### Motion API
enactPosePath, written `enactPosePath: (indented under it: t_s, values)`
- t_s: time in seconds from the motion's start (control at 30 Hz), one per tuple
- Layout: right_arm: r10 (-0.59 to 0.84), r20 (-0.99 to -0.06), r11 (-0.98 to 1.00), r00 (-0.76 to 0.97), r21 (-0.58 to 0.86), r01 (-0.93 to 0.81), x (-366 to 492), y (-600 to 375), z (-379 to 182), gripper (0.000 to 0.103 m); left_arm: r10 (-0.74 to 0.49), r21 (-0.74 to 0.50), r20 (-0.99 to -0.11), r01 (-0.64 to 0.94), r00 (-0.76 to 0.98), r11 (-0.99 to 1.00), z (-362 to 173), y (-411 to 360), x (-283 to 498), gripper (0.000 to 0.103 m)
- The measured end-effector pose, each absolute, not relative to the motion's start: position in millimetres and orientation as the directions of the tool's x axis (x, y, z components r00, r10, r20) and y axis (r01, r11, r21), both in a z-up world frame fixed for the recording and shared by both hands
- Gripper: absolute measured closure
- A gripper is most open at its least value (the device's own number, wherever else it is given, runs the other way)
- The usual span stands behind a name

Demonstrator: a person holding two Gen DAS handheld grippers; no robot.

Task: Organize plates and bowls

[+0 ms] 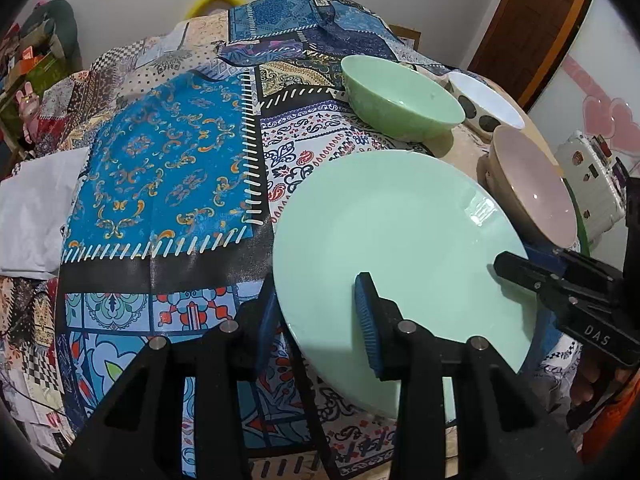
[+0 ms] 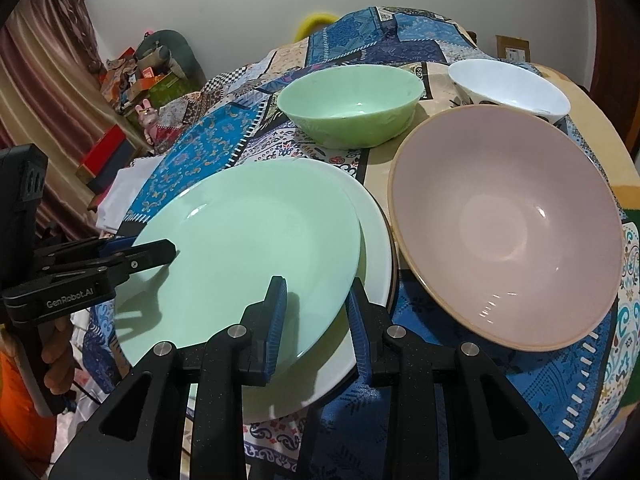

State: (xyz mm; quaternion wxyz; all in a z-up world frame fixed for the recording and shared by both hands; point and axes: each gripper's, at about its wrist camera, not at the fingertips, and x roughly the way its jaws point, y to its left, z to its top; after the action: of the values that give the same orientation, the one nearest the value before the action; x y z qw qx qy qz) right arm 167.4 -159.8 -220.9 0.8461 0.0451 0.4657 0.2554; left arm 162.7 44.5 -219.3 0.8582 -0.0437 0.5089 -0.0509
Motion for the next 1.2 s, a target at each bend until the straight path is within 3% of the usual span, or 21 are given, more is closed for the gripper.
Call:
enactPosePath:
  t_s: [0.5,0.8,0.9,0.97,1.2]
  values:
    - [0.474,-0.757,0.866,0.45,0.306,-0.396,163,-166,-218,0.076,-0.128,-0.12,-0.879,0.046,0.46,0.992,-218,44,159,0.066]
    - [0.422,-0.723,0.894,0.547,0.23,-0.385,155,-188,-191,0.076,-0.115,-0.101,-0.833,0.056,0.541,0.993,-176,36,154,0.066]
    - [0.412,-0.702,0.902,0.581,0.222,-0.371,154,-201,-181,0.075,-0.124,-0.105,-0.816,0.066,0.564,0.992,-161,27,156,0.062]
    - [0.407,-0.688,0.906,0.601,0.221,-0.361,154,-212,-174,0.073,-0.128,-0.104,-0.802,0.074,0.584,0.992,-152,19,159,0.056]
    - [0.346,-0.658,0.935,0.669,0.178,-0.307,154,-244,-159,0.065,-0.176,-0.123,-0.781,0.128,0.599,0.984,-137,-17,172,0.056]
